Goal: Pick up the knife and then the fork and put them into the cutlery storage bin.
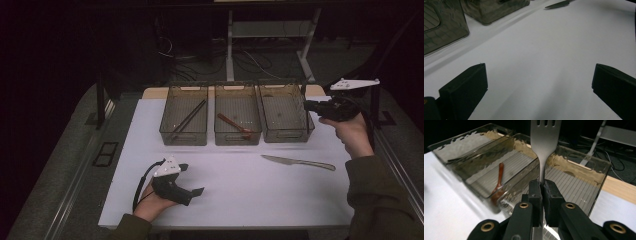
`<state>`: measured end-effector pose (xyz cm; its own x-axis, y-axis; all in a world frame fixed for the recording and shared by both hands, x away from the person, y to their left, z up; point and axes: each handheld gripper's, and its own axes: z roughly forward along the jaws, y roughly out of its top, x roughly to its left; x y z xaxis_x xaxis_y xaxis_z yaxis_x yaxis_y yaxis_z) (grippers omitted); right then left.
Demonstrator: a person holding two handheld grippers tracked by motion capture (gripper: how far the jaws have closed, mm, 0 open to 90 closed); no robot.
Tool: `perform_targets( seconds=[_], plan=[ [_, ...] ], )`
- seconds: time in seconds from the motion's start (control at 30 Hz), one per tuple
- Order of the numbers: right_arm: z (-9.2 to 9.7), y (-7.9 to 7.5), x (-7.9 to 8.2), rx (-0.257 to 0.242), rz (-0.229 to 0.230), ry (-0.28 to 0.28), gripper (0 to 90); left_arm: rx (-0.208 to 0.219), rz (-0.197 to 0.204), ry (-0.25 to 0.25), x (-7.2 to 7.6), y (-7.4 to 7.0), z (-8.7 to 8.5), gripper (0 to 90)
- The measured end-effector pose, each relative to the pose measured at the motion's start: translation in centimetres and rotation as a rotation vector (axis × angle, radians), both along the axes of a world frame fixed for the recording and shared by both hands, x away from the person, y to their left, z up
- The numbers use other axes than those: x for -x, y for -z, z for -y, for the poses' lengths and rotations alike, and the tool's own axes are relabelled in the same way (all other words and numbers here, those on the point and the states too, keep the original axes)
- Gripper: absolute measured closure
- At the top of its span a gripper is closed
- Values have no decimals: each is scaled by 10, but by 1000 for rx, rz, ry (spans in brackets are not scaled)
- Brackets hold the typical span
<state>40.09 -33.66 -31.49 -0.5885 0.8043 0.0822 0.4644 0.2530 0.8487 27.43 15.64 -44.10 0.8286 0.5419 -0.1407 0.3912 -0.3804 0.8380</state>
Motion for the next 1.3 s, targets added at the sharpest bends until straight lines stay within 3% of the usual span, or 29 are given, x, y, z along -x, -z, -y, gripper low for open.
perform_targets(
  seconds=[0.23, 0.47, 0.73, 1.17, 1.3],
  plan=[
    [-3, 3, -27, 6, -2, 37, 838, 1, -1, 1, 0, 0, 0, 0],
    [-7, 20, -47, 73, -64, 73, 838, 3, 1, 2, 0, 0, -1, 0],
    [-9, 39, -57, 156, -153, 72, 838, 1, -1, 8, 1, 0, -1, 0],
    [-16, 58, -66, 267, -258, 61, 838, 0, 0, 9, 1, -1, -1, 0],
    [-16, 61, -68, 264, -283, 61, 837, -1, -1, 10, 1, 0, -1, 0]
  ],
)
